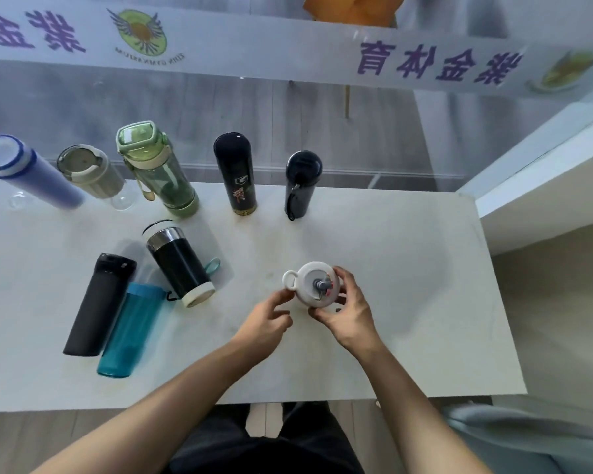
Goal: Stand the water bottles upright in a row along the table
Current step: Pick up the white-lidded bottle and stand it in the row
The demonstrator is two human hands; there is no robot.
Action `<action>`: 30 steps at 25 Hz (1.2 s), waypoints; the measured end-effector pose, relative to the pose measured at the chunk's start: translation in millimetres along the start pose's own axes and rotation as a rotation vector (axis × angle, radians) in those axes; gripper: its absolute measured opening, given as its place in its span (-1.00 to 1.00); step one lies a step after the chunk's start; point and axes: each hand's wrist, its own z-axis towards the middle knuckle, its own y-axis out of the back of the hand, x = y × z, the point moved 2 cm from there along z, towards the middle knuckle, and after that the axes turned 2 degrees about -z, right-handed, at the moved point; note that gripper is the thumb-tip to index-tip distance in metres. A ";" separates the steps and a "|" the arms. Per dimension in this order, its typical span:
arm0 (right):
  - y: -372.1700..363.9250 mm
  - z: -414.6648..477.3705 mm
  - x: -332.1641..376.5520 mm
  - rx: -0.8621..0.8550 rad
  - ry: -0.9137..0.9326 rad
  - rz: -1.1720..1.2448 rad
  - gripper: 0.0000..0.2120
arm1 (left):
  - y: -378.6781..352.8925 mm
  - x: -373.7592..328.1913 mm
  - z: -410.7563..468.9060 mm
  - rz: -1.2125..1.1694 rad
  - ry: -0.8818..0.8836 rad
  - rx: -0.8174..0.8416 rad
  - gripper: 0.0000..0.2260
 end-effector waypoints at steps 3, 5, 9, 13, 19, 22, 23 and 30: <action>28.8 28.9 -6.6 -0.013 0.009 0.025 -0.22 | -28.9 -19.6 19.6 -0.034 0.025 -0.021 -0.46; 47.7 54.6 -7.4 -0.021 0.015 0.032 -0.22 | -46.3 -39.4 39.6 -0.037 0.024 -0.034 -0.44; 77.6 108.4 2.7 -0.040 0.063 0.004 -0.20 | -68.0 -78.3 82.7 -0.033 0.017 -0.066 -0.41; 93.9 151.3 14.1 -0.036 0.123 -0.002 -0.22 | -68.7 -105.4 122.1 -0.016 0.006 -0.089 -0.39; 100.0 190.6 29.4 -0.033 0.180 0.002 -0.24 | -60.5 -125.7 157.4 -0.015 -0.024 -0.116 -0.39; 101.4 199.6 28.6 -0.038 0.188 -0.013 -0.22 | -60.6 -129.3 165.4 -0.018 -0.023 -0.125 -0.39; 101.6 201.5 28.1 -0.036 0.187 -0.020 -0.20 | -60.7 -129.9 167.2 -0.019 -0.018 -0.126 -0.39; 102.8 208.9 27.7 -0.052 0.159 -0.019 -0.19 | -59.9 -142.7 178.3 -0.006 -0.021 -0.136 -0.36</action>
